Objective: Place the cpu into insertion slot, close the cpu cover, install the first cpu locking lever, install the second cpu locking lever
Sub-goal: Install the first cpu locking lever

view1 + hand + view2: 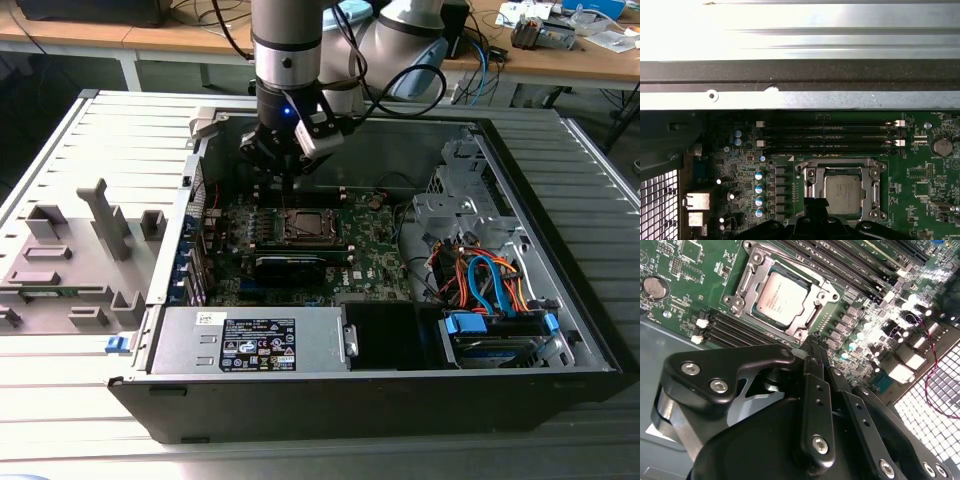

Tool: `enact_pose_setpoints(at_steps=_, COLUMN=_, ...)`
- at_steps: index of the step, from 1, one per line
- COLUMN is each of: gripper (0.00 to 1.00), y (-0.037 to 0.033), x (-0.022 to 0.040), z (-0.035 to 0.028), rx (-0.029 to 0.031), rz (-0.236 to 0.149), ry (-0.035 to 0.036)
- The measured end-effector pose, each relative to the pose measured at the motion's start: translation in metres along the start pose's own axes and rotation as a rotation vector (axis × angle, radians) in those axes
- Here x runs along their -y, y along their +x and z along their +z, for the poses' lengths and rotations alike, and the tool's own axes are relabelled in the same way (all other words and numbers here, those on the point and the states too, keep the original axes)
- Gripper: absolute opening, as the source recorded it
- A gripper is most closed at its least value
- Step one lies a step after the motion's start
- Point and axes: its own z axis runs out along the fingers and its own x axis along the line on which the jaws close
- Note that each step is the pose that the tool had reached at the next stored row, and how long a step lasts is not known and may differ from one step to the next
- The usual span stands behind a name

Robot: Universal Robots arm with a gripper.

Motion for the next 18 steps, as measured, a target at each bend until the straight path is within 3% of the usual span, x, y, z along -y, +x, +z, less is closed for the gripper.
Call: enact_pose_setpoints(at_steps=18, gripper=0.11, y=0.0093, x=0.0000, z=-0.0001, rx=0.0001, rz=0.000, ry=-0.0009)
